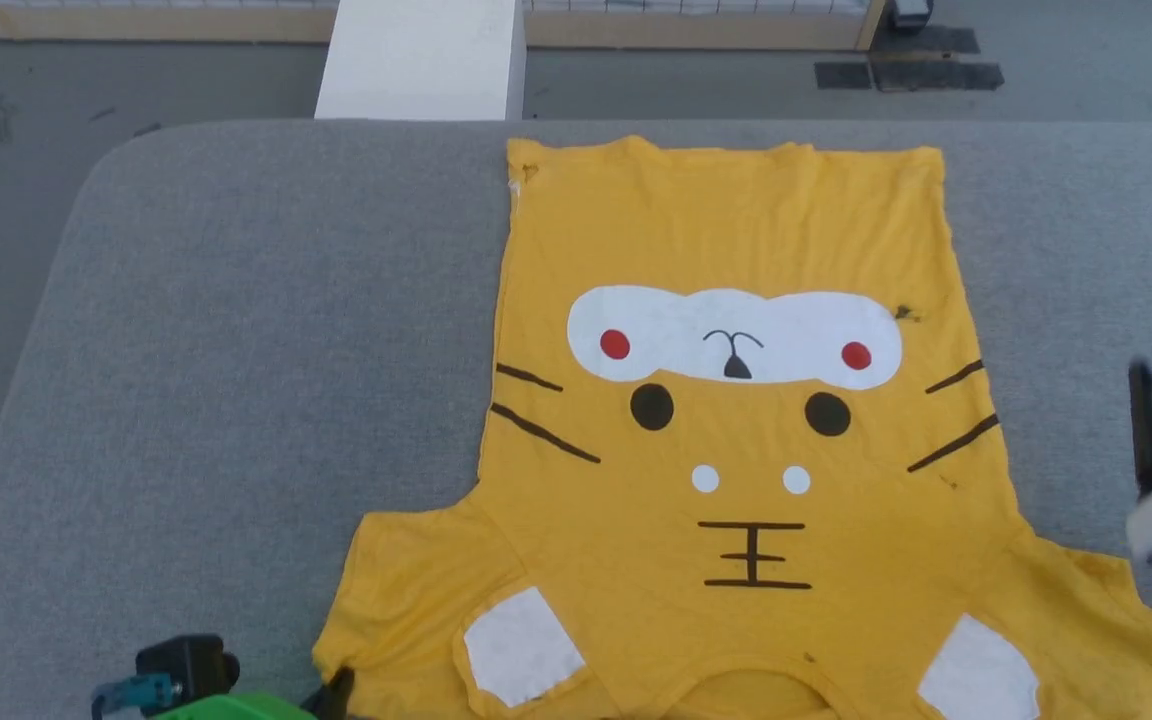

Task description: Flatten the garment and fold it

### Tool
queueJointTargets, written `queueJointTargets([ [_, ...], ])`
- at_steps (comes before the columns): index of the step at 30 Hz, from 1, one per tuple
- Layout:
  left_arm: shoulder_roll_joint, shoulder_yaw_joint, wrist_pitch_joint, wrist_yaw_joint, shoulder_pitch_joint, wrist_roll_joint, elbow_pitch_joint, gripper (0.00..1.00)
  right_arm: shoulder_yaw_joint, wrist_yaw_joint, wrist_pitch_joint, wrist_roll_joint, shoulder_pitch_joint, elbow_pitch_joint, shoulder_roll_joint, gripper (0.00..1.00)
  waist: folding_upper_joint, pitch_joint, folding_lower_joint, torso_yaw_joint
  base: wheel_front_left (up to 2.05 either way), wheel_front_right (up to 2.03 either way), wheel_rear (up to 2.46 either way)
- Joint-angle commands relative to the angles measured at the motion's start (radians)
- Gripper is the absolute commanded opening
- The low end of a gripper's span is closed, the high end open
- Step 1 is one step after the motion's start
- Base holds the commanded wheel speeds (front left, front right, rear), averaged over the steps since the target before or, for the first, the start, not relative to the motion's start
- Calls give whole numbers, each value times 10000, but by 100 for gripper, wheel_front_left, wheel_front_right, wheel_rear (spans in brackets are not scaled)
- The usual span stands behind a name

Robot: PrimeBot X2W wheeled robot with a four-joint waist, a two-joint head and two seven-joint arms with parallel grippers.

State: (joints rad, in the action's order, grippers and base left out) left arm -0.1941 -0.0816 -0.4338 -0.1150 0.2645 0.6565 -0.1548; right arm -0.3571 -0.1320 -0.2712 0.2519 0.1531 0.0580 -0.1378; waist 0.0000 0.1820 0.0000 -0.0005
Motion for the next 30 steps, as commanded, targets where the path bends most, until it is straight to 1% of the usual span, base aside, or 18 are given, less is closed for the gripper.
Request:
queueJointTargets([
  [1, 39, -43, 98, 74, -284, -90, -74, 0, 161, 13, 217, 175, 547, 250, -170, 100, 0, 378, 0, 249, 0, 0, 0],
  [4, 52, -236, 141, 134, -626, -244, -198, 0, 417, 13, 508, 418, 1876, 1116, -632, 100, 0, 853, 0, 567, 0, 0, 0],
  [7, 73, -456, 132, 185, -958, -399, -359, 0, 451, 13, 478, 665, 3143, 2089, -973, 100, 0, 1315, 0, 937, 0, 0, 0],
  [10, 153, -738, 183, 272, -1322, -567, -560, 0, 360, 13, 102, 681, 4379, 3067, -1371, 100, 0, 1853, 0, 1423, 0, 0, 0],
  [14, 404, -1156, 425, 434, -1733, -745, -717, 0, 248, 13, -590, 348, 5835, 4090, -1927, 100, 0, 2512, 0, 2033, 0, 0, 0],
  [17, 587, -1456, 571, 541, -1953, -831, -755, 0, 60, 13, -1582, 28, 6797, 4697, -2274, 100, 0, 2996, 0, 2492, 0, 0, 0],
  [21, 721, -1691, 745, 597, -2123, -931, -797, 0, -259, 13, -3221, -573, 7851, 5072, -2579, 100, 0, 3614, 0, 2959, 0, 0, 0],
  [27, 888, -1914, 1036, 654, -2288, -957, -791, 0, -717, 13, -5416, -1829, 8830, 4780, -2927, 100, 0, 4528, 0, 3429, 0, 0, 0],
  [30, 956, -2007, 1157, 678, -2317, -927, -711, 0, -995, 13, -6370, -2230, 8986, 4443, -2897, 100, 0, 4814, 0, 3533, 0, 0, 0],
])
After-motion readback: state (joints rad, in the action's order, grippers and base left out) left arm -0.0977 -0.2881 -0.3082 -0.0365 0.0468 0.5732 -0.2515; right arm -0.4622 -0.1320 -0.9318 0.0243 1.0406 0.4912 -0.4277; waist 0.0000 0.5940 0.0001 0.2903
